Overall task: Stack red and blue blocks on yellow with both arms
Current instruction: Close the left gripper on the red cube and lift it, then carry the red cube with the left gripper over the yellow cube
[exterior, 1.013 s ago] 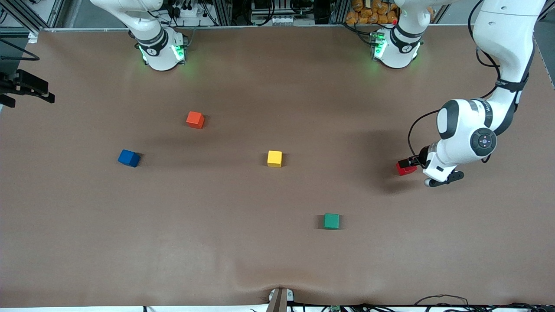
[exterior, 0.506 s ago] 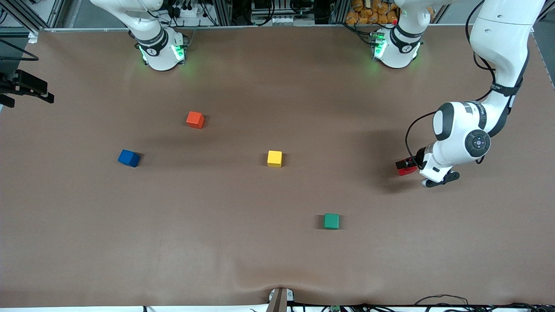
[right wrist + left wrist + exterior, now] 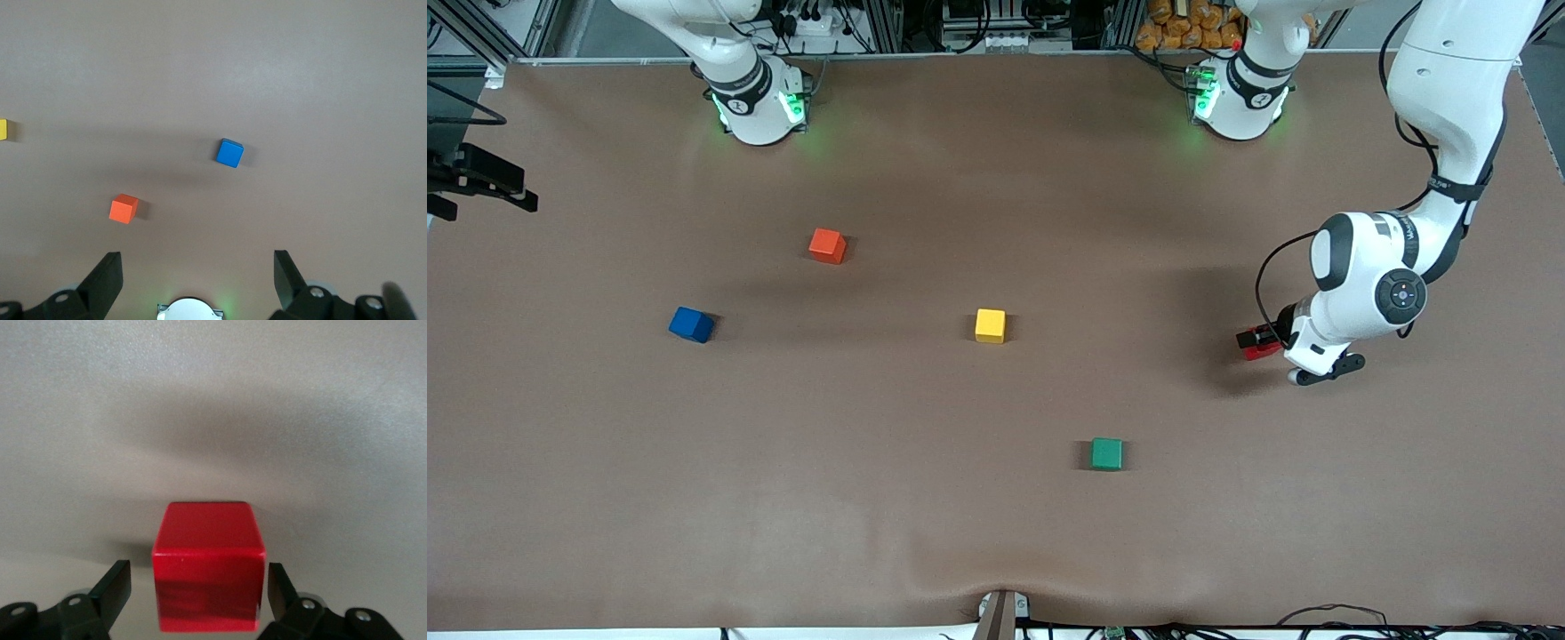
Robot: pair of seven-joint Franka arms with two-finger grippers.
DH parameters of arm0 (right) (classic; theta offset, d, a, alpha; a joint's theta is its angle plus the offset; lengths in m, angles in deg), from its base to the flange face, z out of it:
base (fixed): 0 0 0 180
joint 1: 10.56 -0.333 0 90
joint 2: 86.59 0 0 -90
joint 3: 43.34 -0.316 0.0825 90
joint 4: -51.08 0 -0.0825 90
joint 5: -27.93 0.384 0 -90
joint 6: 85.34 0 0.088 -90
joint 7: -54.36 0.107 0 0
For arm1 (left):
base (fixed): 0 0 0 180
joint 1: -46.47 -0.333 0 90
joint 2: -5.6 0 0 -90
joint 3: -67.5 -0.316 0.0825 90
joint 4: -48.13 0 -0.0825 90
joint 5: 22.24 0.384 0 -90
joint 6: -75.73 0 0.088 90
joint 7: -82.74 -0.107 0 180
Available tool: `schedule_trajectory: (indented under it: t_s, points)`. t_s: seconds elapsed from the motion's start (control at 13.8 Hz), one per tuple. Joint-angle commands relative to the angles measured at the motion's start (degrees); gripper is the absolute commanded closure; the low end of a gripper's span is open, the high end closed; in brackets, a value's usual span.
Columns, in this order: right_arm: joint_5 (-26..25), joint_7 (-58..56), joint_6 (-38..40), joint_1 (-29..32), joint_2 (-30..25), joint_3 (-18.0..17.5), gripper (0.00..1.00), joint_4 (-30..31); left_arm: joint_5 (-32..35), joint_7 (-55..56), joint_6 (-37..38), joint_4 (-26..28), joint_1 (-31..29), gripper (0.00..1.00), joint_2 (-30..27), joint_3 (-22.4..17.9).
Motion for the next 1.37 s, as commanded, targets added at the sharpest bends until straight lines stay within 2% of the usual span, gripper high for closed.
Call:
schedule_trajectory:
  t_s: [0.0,0.07,0.36,0.58,1.01,1.3]
  points:
    - [1.0,0.7,0.6,1.4,0.5,-0.8,0.0,-0.6,-1.1,0.4,-1.8,0.4,0.0,0.19,0.2,0.1]
    - [1.0,0.6,0.6,1.5,0.5,-0.8,0.0,-0.6,-1.1,0.4,-1.9,0.3,0.0,0.29,0.1,0.1]
    - [1.0,0.6,0.6,1.6,0.5,-0.8,0.0,-0.6,-1.0,0.2,-1.9,0.2,0.0,1.0,-1.0,0.2]
    - [1.0,0.6,0.6,1.6,0.5,-0.8,0.0,-0.6,-1.0,-0.5,-0.5,0.2,0.0,1.0,-3.4,0.2]
    - [0.9,0.6,0.6,1.6,0.6,-0.8,0.0,-0.6,-0.9,-0.6,7.6,-1.0,0.0,1.0,-10.5,1.6]
    - [1.0,0.6,0.6,2.0,0.6,-0.8,0.0,-0.6,-0.9,-0.6,13.2,-5.1,-0.1,1.0,-12.7,2.3]
